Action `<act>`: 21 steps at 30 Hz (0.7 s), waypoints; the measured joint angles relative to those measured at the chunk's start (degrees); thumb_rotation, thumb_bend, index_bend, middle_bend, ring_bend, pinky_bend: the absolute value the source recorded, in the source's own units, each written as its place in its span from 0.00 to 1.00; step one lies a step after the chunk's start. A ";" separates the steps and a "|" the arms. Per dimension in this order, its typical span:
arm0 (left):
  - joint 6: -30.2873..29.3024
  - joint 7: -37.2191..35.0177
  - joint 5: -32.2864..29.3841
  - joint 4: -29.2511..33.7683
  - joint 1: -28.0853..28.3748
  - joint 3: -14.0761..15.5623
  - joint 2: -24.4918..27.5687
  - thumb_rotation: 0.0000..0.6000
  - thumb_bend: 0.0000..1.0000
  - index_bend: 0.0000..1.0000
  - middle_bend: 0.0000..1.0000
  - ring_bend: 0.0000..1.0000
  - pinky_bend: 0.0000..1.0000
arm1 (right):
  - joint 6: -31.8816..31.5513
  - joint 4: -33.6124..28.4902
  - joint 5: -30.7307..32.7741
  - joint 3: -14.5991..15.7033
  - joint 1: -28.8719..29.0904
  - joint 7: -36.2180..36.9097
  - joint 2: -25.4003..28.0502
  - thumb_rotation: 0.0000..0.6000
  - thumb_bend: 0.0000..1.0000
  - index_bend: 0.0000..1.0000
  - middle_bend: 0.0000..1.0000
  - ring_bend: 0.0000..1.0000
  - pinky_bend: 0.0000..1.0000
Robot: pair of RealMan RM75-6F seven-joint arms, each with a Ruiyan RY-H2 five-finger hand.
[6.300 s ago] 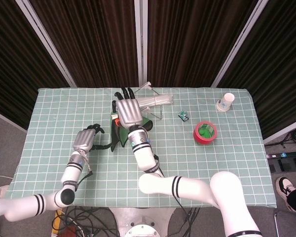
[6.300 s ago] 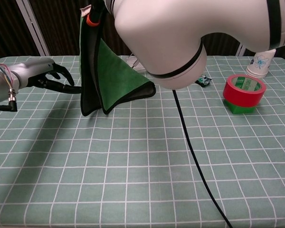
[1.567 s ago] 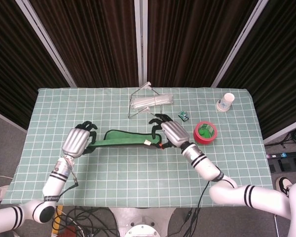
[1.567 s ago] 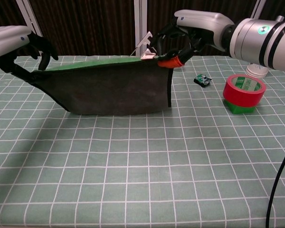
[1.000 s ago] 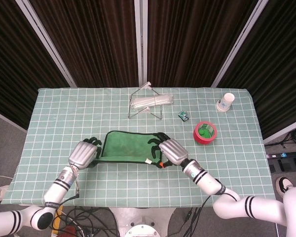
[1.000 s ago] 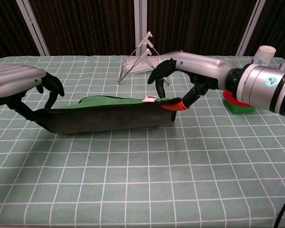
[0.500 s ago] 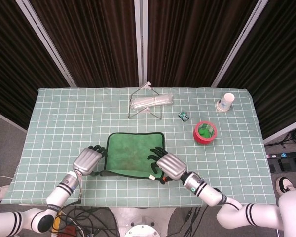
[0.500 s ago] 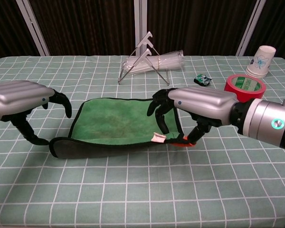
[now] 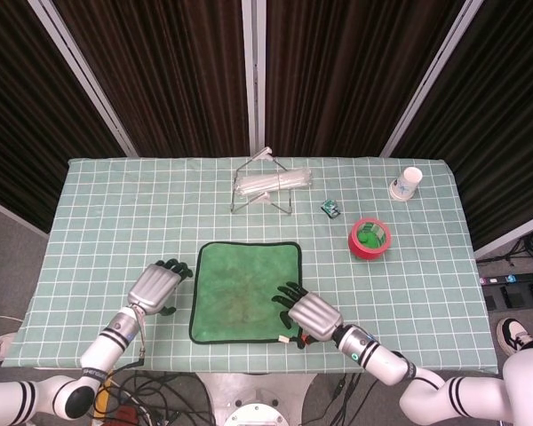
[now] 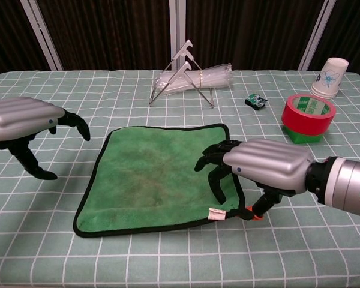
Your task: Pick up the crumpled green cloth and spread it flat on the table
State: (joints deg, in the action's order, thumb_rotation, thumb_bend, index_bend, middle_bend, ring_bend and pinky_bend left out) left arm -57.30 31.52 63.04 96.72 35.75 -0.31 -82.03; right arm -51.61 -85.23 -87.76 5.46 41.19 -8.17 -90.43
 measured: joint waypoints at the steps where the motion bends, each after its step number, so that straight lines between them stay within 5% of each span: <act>1: 0.01 -0.01 -0.02 -0.12 0.03 -0.01 -0.02 1.00 0.06 0.26 0.24 0.18 0.30 | 0.29 -0.20 0.14 0.22 -0.11 -0.64 0.16 0.59 0.04 0.28 0.04 0.00 0.00; 5: 0.13 -0.15 -0.25 -0.52 0.12 -0.08 -0.13 1.00 0.06 0.25 0.24 0.18 0.30 | 1.46 -1.62 1.23 0.89 -0.67 -3.50 1.11 0.42 0.00 0.11 0.00 0.00 0.00; 10: -0.11 -0.48 -0.58 -0.63 0.05 -0.27 -0.11 1.00 0.06 0.25 0.24 0.18 0.30 | 1.58 -4.14 2.10 1.14 -1.55 -5.27 2.99 0.35 0.00 0.06 0.00 0.00 0.00; 15: -0.91 -1.33 -0.88 -0.87 -0.30 -0.75 -0.04 1.00 0.06 0.25 0.24 0.18 0.30 | -1.12 -4.55 3.41 -0.27 -3.18 -4.91 3.01 0.60 0.00 0.07 0.00 0.00 0.00; 21: -1.44 -1.63 -1.15 -0.69 -0.63 -0.92 0.21 1.00 0.06 0.25 0.24 0.18 0.30 | -1.48 -0.83 6.10 -2.57 -3.83 -6.82 -1.14 0.68 0.00 0.07 0.00 0.00 0.00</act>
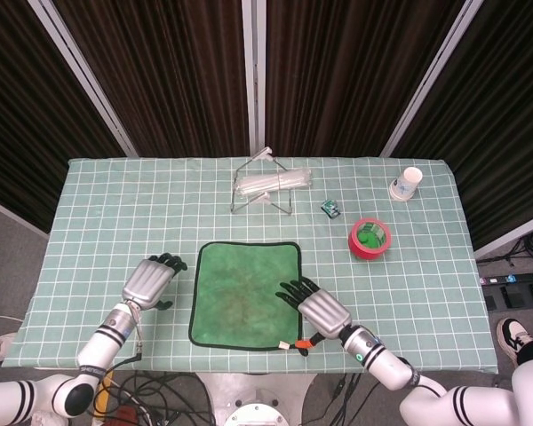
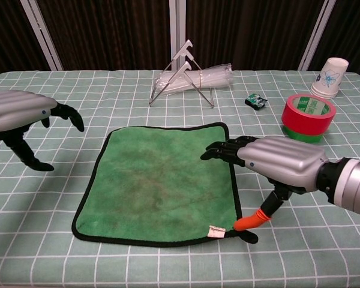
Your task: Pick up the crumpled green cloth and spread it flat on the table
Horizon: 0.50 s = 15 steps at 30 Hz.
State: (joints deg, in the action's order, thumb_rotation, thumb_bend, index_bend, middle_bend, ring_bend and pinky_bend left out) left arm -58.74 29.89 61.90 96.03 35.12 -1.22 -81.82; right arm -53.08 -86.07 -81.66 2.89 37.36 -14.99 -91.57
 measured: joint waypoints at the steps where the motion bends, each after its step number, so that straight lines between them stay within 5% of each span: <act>1: -0.04 -0.08 -0.09 0.04 -0.05 -0.02 0.07 1.00 0.06 0.25 0.24 0.18 0.30 | 0.10 0.80 0.36 -0.25 -0.03 -0.28 -0.76 0.69 0.00 0.07 0.00 0.00 0.00; 15: -0.18 -0.57 -0.27 -0.65 -0.22 -0.17 -0.11 1.00 0.06 0.25 0.24 0.18 0.30 | -0.74 5.73 0.54 0.74 -2.68 -0.34 -3.86 0.71 0.00 0.08 0.00 0.00 0.00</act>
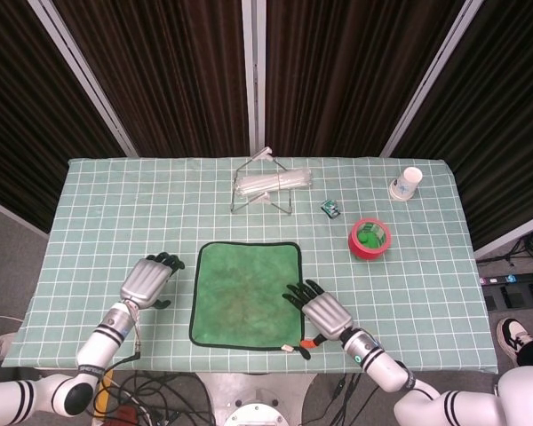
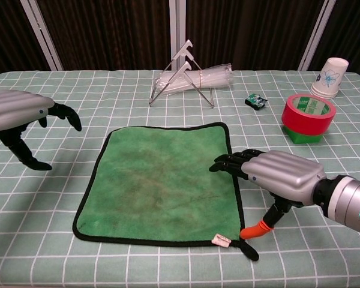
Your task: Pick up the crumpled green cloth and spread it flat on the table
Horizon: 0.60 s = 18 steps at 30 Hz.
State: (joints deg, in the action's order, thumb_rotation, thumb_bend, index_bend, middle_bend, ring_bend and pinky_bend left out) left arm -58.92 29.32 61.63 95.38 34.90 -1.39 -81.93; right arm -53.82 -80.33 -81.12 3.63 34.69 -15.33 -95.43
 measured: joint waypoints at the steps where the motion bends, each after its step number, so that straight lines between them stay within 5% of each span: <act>1: -0.24 -0.07 0.03 0.02 -0.08 -0.09 0.02 1.00 0.06 0.25 0.24 0.18 0.30 | -0.51 -0.19 -0.14 -0.26 -0.11 0.43 0.12 0.71 0.00 0.08 0.00 0.00 0.00; 7: -3.71 -2.63 -0.06 0.08 -1.60 -1.59 0.55 1.00 0.06 0.25 0.24 0.18 0.30 | -6.24 -3.61 -1.09 -3.39 -1.20 4.28 4.33 0.73 0.00 0.08 0.01 0.00 0.00; 14: -11.52 -8.02 -0.54 -1.34 -5.84 -4.57 1.84 1.00 0.09 0.25 0.24 0.18 0.30 | -11.90 -8.65 0.55 -5.61 -5.08 6.26 14.81 0.98 0.07 0.07 0.05 0.00 0.04; 18: -15.14 -10.72 0.26 -2.15 -8.90 -5.15 3.57 1.00 0.09 0.25 0.24 0.18 0.30 | -15.21 -11.26 1.68 -5.61 -8.71 7.42 21.25 1.00 0.08 0.04 0.04 0.00 0.00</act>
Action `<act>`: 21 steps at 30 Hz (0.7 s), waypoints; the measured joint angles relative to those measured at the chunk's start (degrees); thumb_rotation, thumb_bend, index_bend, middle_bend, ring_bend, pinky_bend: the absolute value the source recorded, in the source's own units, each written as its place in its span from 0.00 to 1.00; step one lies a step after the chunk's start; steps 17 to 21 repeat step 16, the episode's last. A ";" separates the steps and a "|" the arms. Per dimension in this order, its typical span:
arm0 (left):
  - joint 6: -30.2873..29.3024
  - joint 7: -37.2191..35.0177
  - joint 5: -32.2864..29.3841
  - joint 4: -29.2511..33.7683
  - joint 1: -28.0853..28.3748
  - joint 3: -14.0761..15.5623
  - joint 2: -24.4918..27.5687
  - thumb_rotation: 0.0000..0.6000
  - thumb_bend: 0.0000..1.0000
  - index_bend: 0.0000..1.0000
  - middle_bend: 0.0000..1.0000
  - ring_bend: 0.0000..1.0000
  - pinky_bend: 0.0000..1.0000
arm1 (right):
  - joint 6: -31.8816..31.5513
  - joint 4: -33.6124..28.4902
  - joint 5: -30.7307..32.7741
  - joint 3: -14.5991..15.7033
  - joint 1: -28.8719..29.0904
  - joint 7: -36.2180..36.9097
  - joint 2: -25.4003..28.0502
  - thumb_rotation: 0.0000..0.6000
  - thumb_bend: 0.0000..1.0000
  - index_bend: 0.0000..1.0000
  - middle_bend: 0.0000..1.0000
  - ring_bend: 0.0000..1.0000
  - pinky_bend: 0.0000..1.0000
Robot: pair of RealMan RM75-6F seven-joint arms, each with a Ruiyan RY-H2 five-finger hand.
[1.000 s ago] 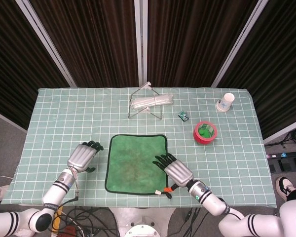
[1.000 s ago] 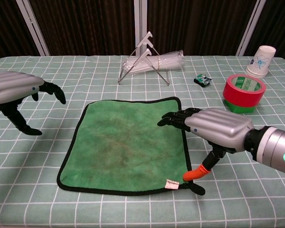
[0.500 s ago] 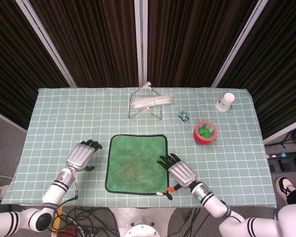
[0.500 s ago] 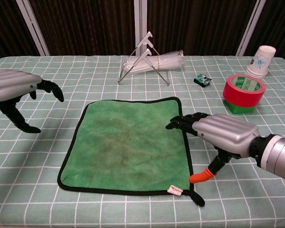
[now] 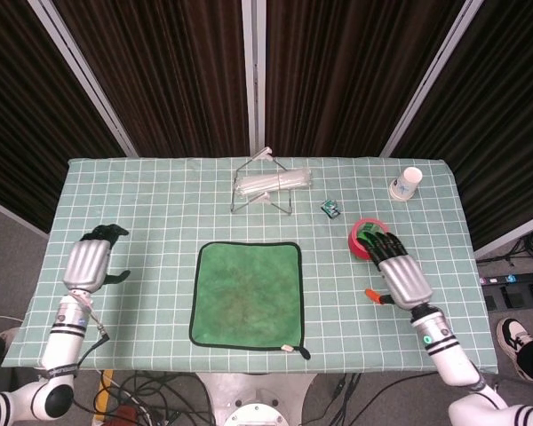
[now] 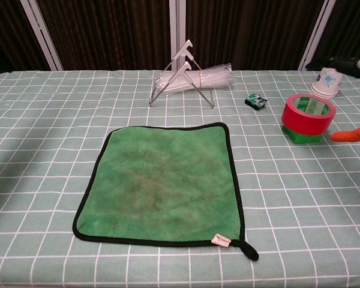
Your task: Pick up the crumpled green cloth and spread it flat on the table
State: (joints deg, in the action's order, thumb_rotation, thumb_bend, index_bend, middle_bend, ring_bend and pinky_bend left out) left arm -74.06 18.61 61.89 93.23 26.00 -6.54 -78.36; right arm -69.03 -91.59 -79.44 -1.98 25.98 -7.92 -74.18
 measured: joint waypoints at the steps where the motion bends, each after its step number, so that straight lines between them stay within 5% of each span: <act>1: -1.13 -0.72 0.79 -0.19 -0.86 0.09 0.36 1.00 0.09 0.25 0.24 0.18 0.30 | -0.65 -0.42 0.01 0.22 -0.81 0.30 1.29 1.00 0.08 0.03 0.03 0.00 0.00; 13: -16.33 -3.89 10.82 0.33 -12.58 5.38 2.12 1.00 0.09 0.25 0.22 0.17 0.29 | -13.48 -2.80 -2.29 4.22 -13.62 6.76 9.46 1.00 0.08 0.02 0.02 0.00 0.00; 21: -18.17 -3.44 12.82 1.86 -15.04 7.07 3.14 1.00 0.09 0.25 0.22 0.17 0.29 | -15.98 -3.07 -2.71 4.54 -15.99 7.58 10.30 0.99 0.08 0.02 0.02 0.00 0.00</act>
